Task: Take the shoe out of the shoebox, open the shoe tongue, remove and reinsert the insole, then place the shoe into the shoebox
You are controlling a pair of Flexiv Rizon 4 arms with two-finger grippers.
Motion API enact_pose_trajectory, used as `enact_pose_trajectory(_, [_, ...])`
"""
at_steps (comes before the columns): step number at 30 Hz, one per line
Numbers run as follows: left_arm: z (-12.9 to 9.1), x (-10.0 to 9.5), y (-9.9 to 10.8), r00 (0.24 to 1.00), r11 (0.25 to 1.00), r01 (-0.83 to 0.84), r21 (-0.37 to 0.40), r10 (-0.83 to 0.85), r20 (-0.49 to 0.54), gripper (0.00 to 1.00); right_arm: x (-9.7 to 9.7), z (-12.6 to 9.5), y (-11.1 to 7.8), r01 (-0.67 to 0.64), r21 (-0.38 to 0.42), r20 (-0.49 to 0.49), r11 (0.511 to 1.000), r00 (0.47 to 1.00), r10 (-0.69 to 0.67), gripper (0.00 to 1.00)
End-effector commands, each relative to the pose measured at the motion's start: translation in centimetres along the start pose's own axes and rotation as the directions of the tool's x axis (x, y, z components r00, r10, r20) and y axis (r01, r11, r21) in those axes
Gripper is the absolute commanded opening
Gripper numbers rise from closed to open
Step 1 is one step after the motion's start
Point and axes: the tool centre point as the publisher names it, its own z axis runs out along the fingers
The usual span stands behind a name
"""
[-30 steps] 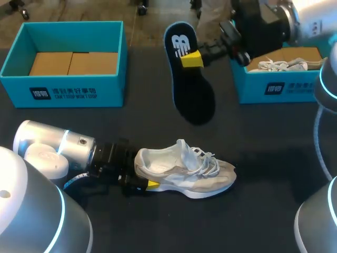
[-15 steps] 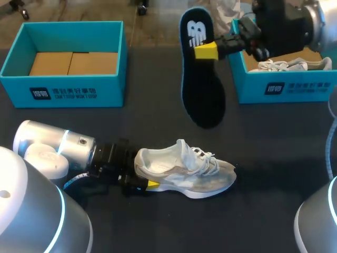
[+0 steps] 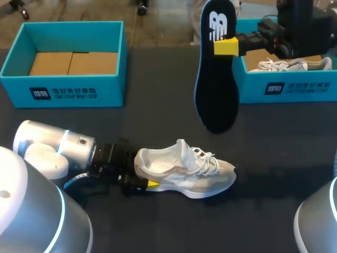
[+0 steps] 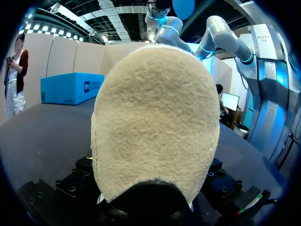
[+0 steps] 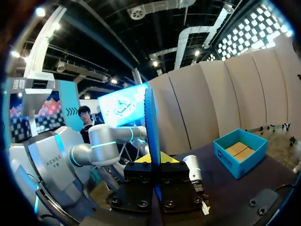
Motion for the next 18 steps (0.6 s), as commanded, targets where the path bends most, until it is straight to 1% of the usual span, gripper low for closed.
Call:
enact_pose_trajectory(1, [0.2, -0.2, 0.2, 1.000, 1.000, 0.001, -0.001, -0.001, 0.000, 0.00, 0.0, 0.0, 0.0, -0.001, 0.002, -0.001, 1.000, 1.000, 0.001, 0.00])
enact_pose_trajectory(9, [0.2, -0.2, 0.2, 1.000, 1.000, 0.001, -0.001, -0.001, 0.000, 0.00, 0.0, -0.1, 0.0, -0.006, -0.004, 0.003, 1.000, 1.000, 0.006, 0.00])
enact_pose_trajectory(10, [0.2, -0.2, 0.2, 1.000, 1.000, 0.001, -0.001, -0.001, 0.000, 0.00, 0.2, -0.3, 0.0, -0.017, -0.019, 0.018, 1.000, 1.000, 0.017, 0.00])
enact_pose_trajectory(13, [0.2, -0.2, 0.2, 1.000, 1.000, 0.001, -0.001, -0.001, 0.000, 0.00, 0.7, -0.8, 0.2, -0.043, -0.030, 0.028, 0.999, 0.999, 0.044, 0.00])
enact_pose_trajectory(18, [0.2, -0.2, 0.2, 1.000, 1.000, 0.001, -0.001, -0.001, 0.000, 0.00, 1.4, -1.2, 0.7, -0.084, -0.024, 0.044, 0.996, 0.995, 0.085, 0.00])
